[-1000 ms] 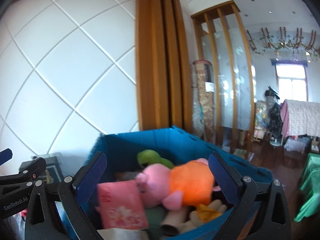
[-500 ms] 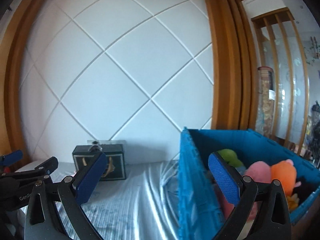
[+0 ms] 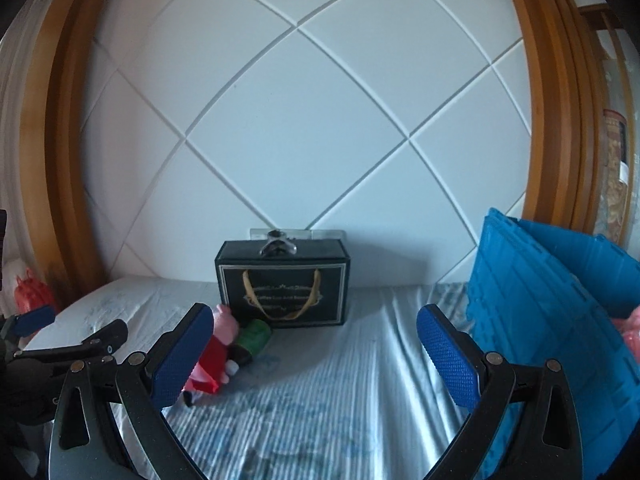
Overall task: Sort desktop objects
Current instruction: 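Withdraw both grippers from the crate back toward the bed, then grasp the red-dressed pig plush with the left gripper while the right grasps the green bottle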
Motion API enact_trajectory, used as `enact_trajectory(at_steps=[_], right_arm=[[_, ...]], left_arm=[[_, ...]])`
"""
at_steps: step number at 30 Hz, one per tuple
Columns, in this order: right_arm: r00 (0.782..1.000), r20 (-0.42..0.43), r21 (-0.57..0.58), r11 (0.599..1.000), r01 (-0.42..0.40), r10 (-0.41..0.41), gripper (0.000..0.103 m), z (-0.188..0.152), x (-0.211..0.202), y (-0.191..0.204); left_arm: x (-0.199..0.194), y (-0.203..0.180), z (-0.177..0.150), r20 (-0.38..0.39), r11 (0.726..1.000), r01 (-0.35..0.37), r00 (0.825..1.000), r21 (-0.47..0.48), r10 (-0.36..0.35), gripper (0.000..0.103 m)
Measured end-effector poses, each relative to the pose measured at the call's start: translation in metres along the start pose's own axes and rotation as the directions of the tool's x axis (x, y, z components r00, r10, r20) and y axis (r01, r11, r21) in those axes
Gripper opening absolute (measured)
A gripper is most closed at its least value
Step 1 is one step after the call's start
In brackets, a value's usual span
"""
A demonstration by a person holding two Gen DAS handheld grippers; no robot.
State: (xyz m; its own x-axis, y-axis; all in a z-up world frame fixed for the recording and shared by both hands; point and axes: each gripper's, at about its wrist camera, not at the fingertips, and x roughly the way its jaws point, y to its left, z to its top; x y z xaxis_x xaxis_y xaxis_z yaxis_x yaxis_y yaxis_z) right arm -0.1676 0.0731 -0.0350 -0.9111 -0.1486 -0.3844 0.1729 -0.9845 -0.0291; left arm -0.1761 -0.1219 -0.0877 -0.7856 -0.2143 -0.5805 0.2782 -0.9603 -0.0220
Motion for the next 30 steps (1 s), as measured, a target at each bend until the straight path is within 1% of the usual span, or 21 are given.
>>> enact_trajectory(at_steps=[4, 8, 10, 14, 17, 19, 20, 23, 24, 26, 28, 30], right_arm=[[0.999, -0.042, -0.022, 1.000, -0.018, 0.017, 0.103, -0.011, 0.042, 0.009], [0.994, -0.110, -0.018, 1.000, -0.022, 0.020, 0.103, -0.028, 0.089, 0.014], [0.989, -0.148, -0.013, 1.000, -0.025, 0.023, 0.103, -0.037, 0.112, 0.015], [0.975, -0.220, -0.005, 0.999, -0.037, 0.035, 0.103, -0.057, 0.154, 0.018], [0.964, -0.263, 0.012, 0.999, -0.033, 0.035, 0.103, -0.071, 0.176, 0.014], [0.957, -0.288, 0.011, 1.000, -0.025, 0.028, 0.103, -0.078, 0.187, 0.013], [0.954, -0.301, 0.008, 1.000, -0.020, 0.022, 0.103, -0.081, 0.192, 0.012], [0.943, -0.333, 0.011, 1.000, -0.017, 0.020, 0.103, -0.087, 0.207, 0.010], [0.939, -0.343, 0.012, 1.000, -0.023, 0.026, 0.103, -0.088, 0.210, 0.010], [0.930, -0.365, 0.013, 0.999, -0.041, 0.043, 0.103, -0.091, 0.221, 0.015], [0.921, -0.382, 0.026, 0.997, -0.069, 0.074, 0.103, -0.094, 0.232, 0.022], [0.904, -0.412, 0.047, 0.994, -0.100, 0.111, 0.103, -0.099, 0.245, 0.030]], left_arm=[[0.051, -0.002, -0.007, -0.082, 1.000, 0.002, 0.997, 0.009, -0.002, 0.102], [0.104, -0.001, -0.019, -0.166, 1.000, -0.004, 0.986, 0.017, 0.007, 0.102], [0.130, 0.002, -0.026, -0.206, 1.000, -0.010, 0.978, 0.014, 0.013, 0.102], [0.175, 0.003, -0.034, -0.260, 1.000, -0.017, 0.965, 0.024, 0.022, 0.102], [0.204, -0.003, -0.035, -0.288, 1.000, 0.017, 0.957, 0.021, -0.010, 0.102], [0.218, -0.010, -0.035, -0.288, 0.998, 0.054, 0.956, 0.023, -0.045, 0.102], [0.227, -0.014, -0.036, -0.295, 0.997, 0.063, 0.954, 0.041, -0.048, 0.102], [0.249, -0.019, -0.044, -0.321, 0.990, 0.016, 0.947, 0.139, 0.030, 0.102], [0.252, -0.015, -0.048, -0.323, 0.989, 0.025, 0.946, 0.147, 0.025, 0.103], [0.251, 0.000, -0.051, -0.322, 0.992, 0.046, 0.947, 0.118, -0.006, 0.103], [0.247, 0.015, -0.053, -0.303, 0.993, 0.023, 0.953, 0.112, 0.012, 0.103], [0.242, 0.029, -0.051, -0.281, 0.995, 0.004, 0.959, 0.102, 0.025, 0.103]])
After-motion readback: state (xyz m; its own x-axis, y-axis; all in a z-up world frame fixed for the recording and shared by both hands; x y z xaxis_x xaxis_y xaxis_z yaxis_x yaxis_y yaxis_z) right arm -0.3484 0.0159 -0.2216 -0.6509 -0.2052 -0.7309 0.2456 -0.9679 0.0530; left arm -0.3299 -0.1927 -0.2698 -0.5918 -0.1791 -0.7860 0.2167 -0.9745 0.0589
